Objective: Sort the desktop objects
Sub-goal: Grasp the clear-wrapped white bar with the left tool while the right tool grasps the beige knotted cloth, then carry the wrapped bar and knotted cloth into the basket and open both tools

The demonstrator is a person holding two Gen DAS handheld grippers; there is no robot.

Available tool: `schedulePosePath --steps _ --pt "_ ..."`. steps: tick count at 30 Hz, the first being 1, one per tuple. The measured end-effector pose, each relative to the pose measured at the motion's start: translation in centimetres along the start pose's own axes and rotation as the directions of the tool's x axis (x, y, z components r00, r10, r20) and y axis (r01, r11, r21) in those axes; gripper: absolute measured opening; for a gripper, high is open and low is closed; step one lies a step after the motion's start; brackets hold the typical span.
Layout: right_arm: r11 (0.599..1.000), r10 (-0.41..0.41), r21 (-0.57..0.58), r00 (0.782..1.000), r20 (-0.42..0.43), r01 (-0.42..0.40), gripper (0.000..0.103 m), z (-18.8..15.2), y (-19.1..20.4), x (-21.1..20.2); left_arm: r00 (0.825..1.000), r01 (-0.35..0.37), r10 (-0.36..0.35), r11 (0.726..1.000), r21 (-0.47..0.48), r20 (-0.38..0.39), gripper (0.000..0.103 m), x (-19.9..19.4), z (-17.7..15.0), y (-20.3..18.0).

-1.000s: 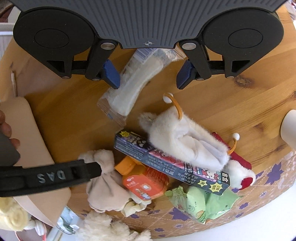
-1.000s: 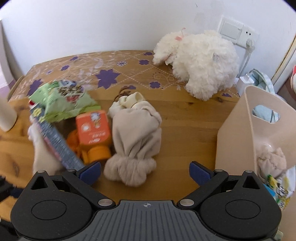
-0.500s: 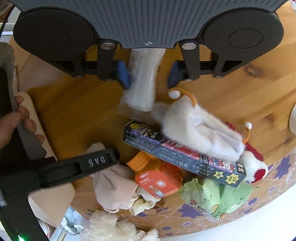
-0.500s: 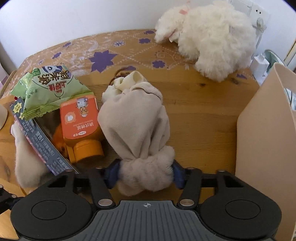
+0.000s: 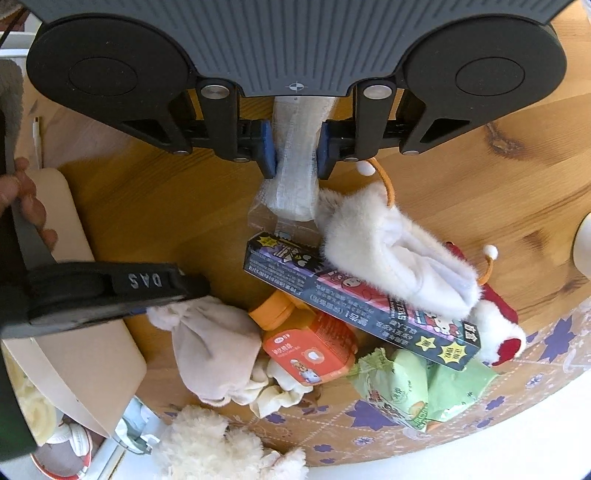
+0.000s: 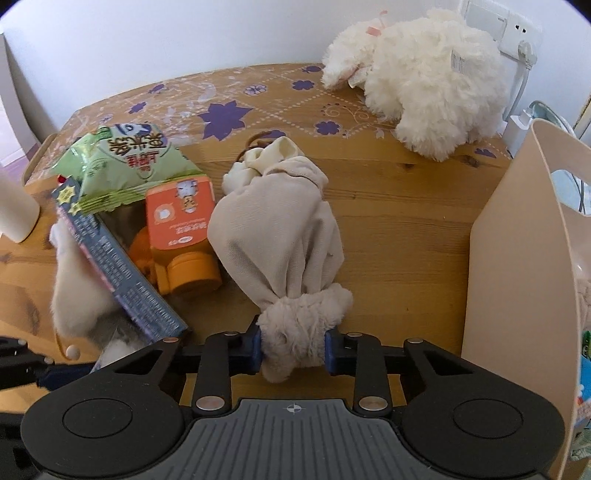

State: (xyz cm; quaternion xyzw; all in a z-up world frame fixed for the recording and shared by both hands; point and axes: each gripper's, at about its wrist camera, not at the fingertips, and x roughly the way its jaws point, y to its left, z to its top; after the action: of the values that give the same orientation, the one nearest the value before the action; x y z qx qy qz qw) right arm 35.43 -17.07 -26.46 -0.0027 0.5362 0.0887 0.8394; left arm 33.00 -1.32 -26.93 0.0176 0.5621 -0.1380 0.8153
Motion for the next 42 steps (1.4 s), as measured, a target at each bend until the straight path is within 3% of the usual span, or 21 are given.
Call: schedulePosePath --steps 12,19,32,42 --pt "1.0 0.002 -0.008 0.995 0.102 -0.002 0.027 -1.2 -1.3 -5.6 0.997 -0.01 0.011 1.0 -0.014 0.074 0.022 -2.7 0.4 -0.7" --pt "0.999 -0.008 0.033 0.985 0.172 0.003 0.027 -2.5 -3.9 -9.9 0.99 -0.011 0.007 1.0 0.021 0.14 0.022 -5.0 1.5 -3.4" --pt "0.989 -0.084 0.141 0.949 0.303 0.043 0.027 -6.1 -12.3 -18.4 0.963 0.005 -0.045 0.989 0.15 0.267 0.022 -8.7 6.3 -12.6" --pt "0.971 -0.158 0.221 0.94 0.302 0.092 0.027 -9.9 -18.0 -21.1 0.941 0.045 -0.134 0.96 0.275 0.31 0.022 -9.3 9.1 -21.7"
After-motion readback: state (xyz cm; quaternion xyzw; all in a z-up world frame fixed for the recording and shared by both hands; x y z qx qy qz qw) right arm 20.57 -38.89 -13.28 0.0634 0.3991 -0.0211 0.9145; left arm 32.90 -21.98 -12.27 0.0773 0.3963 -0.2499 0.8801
